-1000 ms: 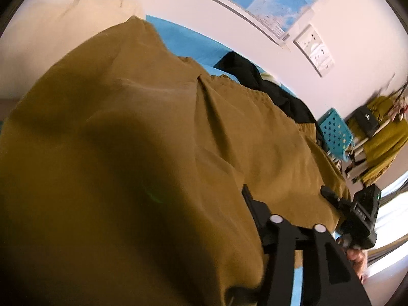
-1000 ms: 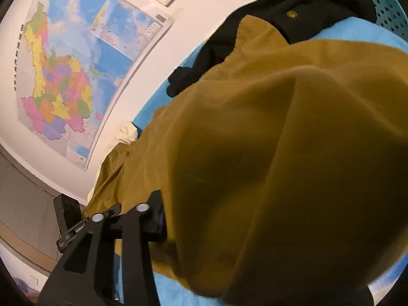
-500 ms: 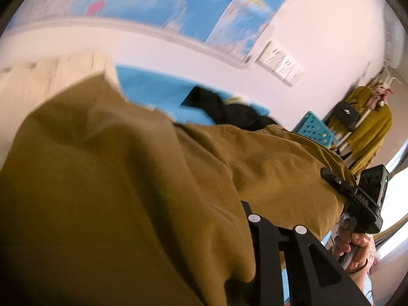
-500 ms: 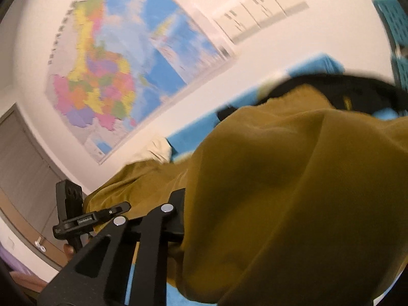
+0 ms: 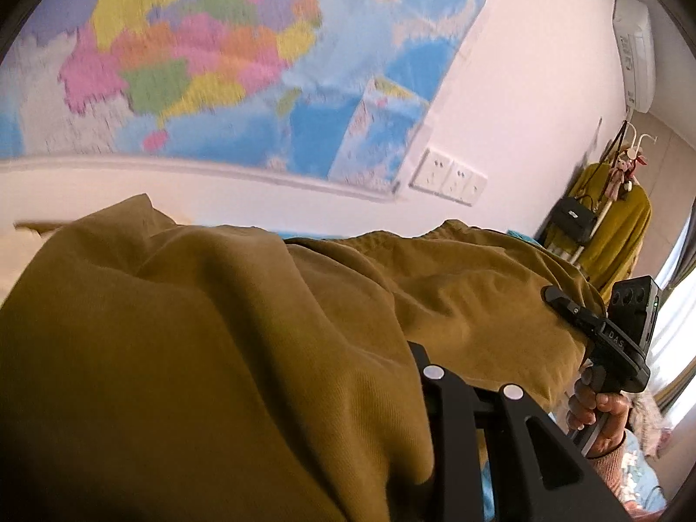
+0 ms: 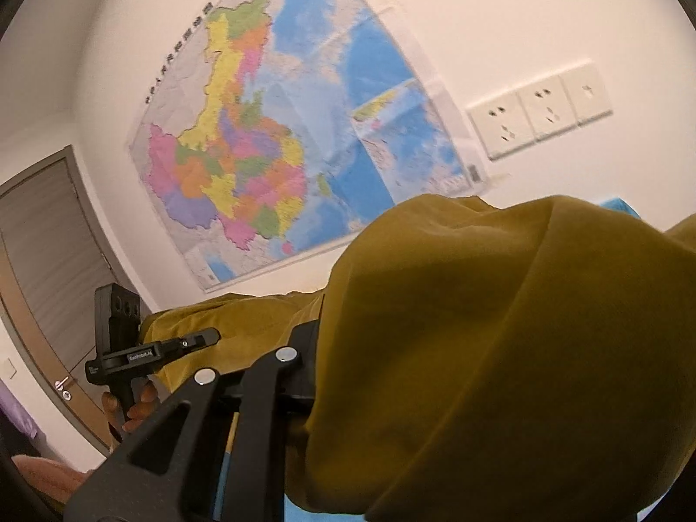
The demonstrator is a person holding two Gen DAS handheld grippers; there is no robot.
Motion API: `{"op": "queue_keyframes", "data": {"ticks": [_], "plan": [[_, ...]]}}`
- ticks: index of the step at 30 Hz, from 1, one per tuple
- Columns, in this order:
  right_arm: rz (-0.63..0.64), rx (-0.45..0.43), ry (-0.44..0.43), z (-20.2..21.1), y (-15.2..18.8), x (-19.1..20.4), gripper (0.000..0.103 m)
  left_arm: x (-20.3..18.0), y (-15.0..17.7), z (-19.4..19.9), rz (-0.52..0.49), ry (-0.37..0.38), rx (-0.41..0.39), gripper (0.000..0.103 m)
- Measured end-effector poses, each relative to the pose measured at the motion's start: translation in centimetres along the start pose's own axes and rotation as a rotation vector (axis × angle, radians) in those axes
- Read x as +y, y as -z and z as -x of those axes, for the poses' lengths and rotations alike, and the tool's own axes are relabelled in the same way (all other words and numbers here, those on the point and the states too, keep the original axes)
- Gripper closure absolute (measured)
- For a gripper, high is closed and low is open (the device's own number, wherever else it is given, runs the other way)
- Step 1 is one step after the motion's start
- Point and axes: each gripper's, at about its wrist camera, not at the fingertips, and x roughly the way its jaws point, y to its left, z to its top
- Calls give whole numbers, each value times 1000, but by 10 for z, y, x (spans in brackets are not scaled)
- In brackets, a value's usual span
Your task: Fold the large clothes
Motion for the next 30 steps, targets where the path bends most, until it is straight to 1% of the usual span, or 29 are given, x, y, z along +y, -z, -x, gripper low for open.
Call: {"op": "queue_keyframes", "data": {"ticks": [8,13,21,30], "plan": [[13,3,-98,-43,-26,21,86,15,-32,37,-20,-93,-81,77],[28,25,-146,-80,-36,38,86,36,-47,55,1,-151,-111,77],[46,72,-210,-136,-40,62,86,76,-60,79,57,-240,-147,77],[52,109,-275,-195,-39,90,86,114,-78,103,74,-340,-185,77]]}}
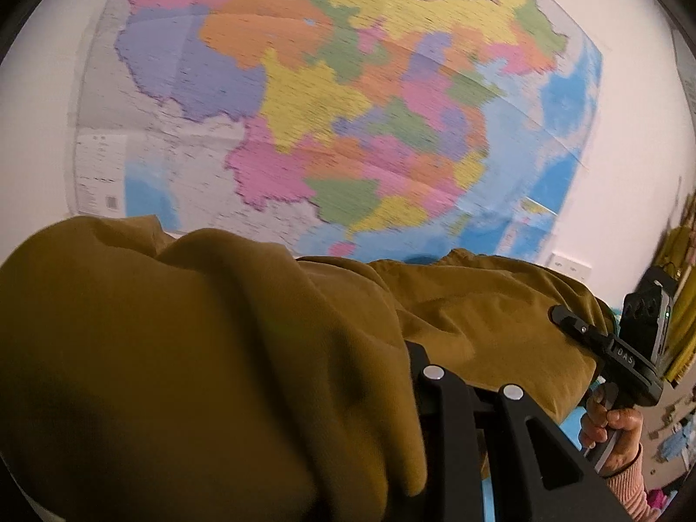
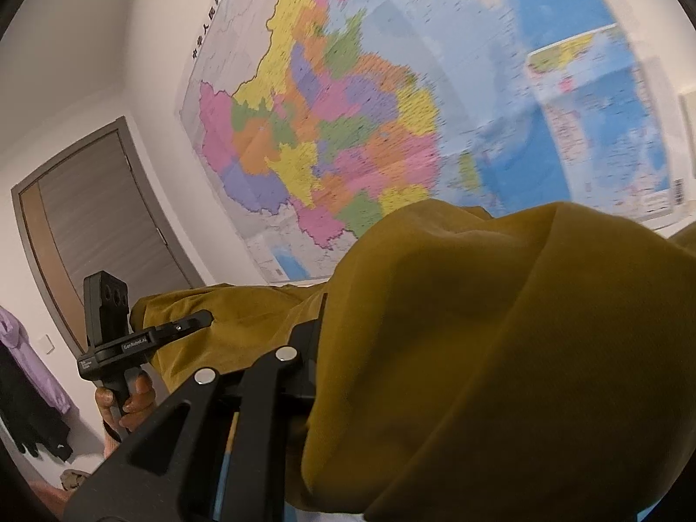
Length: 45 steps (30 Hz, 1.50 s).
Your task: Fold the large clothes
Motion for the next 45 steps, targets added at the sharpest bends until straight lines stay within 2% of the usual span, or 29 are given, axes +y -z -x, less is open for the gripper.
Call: {"op": "queue_keyframes", "data": {"ticks": [10,14,16,21,23,24,26,27,28,29,31,34,37,38,41,43,45], "plan": [[4,31,-70,-87,2,18,86,50,-26,3,-70,-166,-121,77],[23,42,-68,-119,9,25,86,84,-33,-9,-31,-210,-130,77],[42,40,-63,-136,13,29,86,100,-36,-16,-19,-228,-139,77],[167,25,-39,-164,35,40,86,131,-29,-33,-24,-269,-222,77],[156,80,-36,-178,53,32,86,153,-8,-50,16,-273,-191,76],[137,149,-30,-189,68,23,85,161,2,-59,30,-282,-160,75],[114,262,-27,-201,93,10,83,187,35,-86,90,-293,-42,74],[95,329,-27,-206,108,2,78,200,54,-99,122,-310,22,70],[79,358,-35,-206,116,-3,74,206,64,-102,141,-318,35,66],[58,371,-54,-201,123,-10,72,214,75,-100,180,-313,36,58],[8,369,-76,-187,124,-20,57,223,80,-95,224,-283,50,55],[-57,342,-91,-157,118,-39,46,233,80,-88,263,-259,64,49],[-156,320,-112,-137,115,-60,42,235,79,-85,268,-255,77,47],[-194,301,-88,-126,114,-70,42,235,78,-85,271,-255,79,47],[-283,259,-120,-115,109,-86,44,230,76,-87,260,-265,74,48],[-247,245,-108,-112,104,-81,70,227,70,-90,243,-285,79,51],[-176,203,-128,-101,103,-68,77,229,64,-89,239,-289,65,55]]}}
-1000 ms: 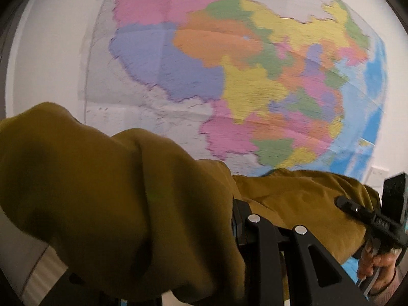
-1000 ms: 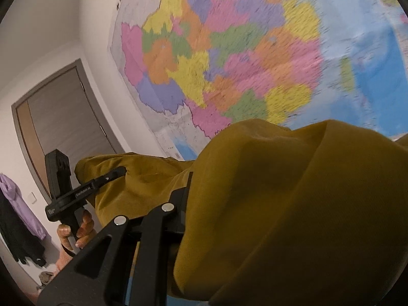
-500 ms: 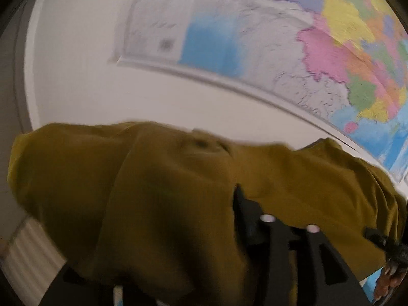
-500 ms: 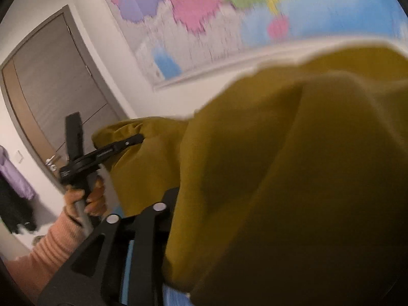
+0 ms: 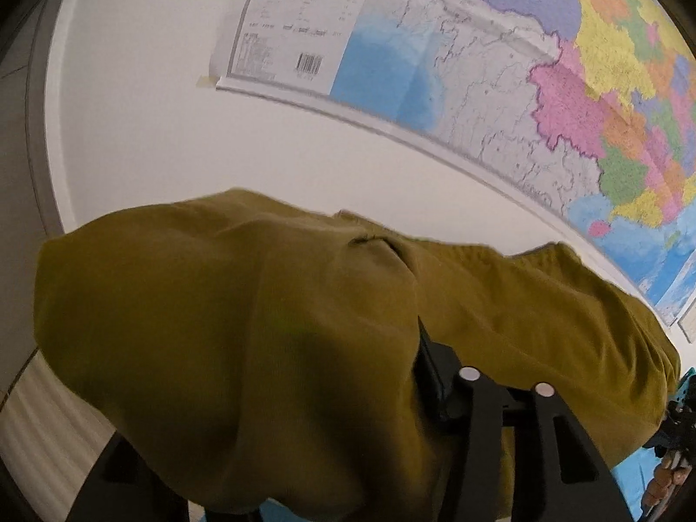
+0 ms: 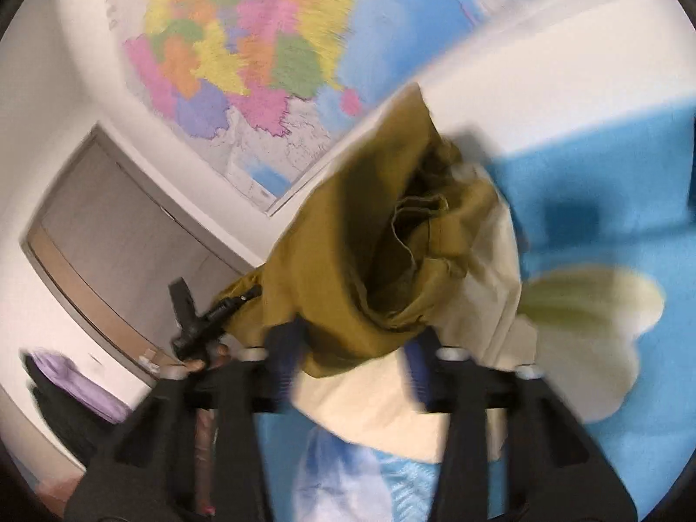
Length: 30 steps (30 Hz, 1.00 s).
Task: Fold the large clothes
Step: 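Lower the shirt onto the cream pillow and open both grippers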
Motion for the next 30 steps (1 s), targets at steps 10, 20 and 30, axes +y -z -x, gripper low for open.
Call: {"op": "queue_keyframes", "data": {"ticks": [10,20,30], "plan": [[15,215,159,-19,40,-15,65,8,9,-12,26,-143,31,33],[257,40,331,39,14,37,46,-8,22,73,-42,-271,-184,20],[251,111,339,-46,-27,18,47,-55,27,42,-194,-166,-118,16]]}}
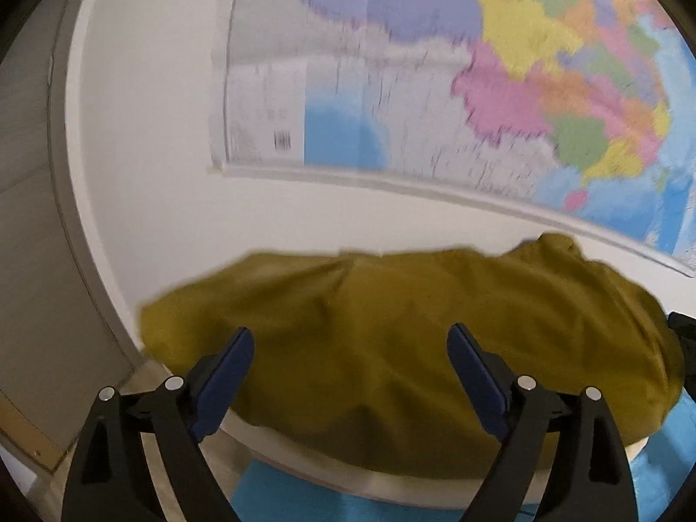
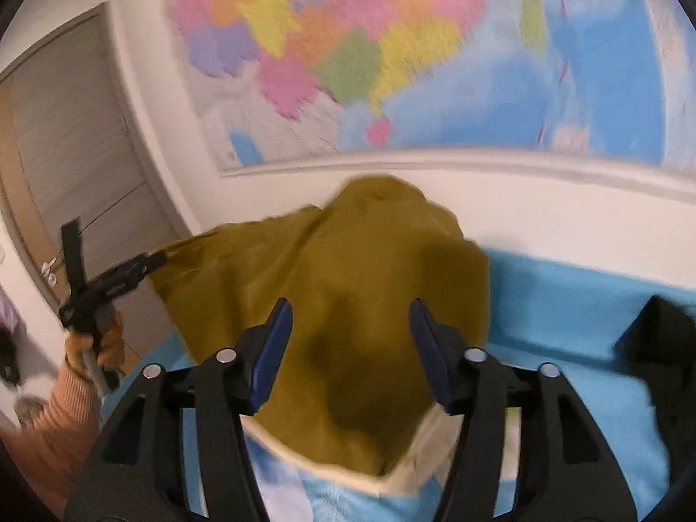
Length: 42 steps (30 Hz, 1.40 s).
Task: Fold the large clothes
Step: 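Lower the shirt onto the cream pillow and open both grippers, then withdraw both grippers from the shirt resting on the pillow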
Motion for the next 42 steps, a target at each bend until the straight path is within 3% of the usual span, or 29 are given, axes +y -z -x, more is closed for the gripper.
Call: {"op": "queue_keyframes", "data": {"ticks": [3,6,12,21,27,31,42], "plan": [[-100,107,27,-35,18,-25,53,12,8,-30,51,-11,75,15],[-158,124,-14,-45,33,-36,53,13,19,-47,20,-33,113,14],[-90,73,5,-14,28,-21,50,6,12,-24,42,-22,56,16],[95,2,-11,13,31,29,47,-36,16,28,-45,44,-34,16],[120,68,-5,-18,45,37,47,-62,29,28,-84,120,-2,16],[103,71,2,-26,53,33,46,-67,39,7,-68,121,79,16],[179,21,25,8,60,46,41,-82,46,33,-56,115,49,10]]}}
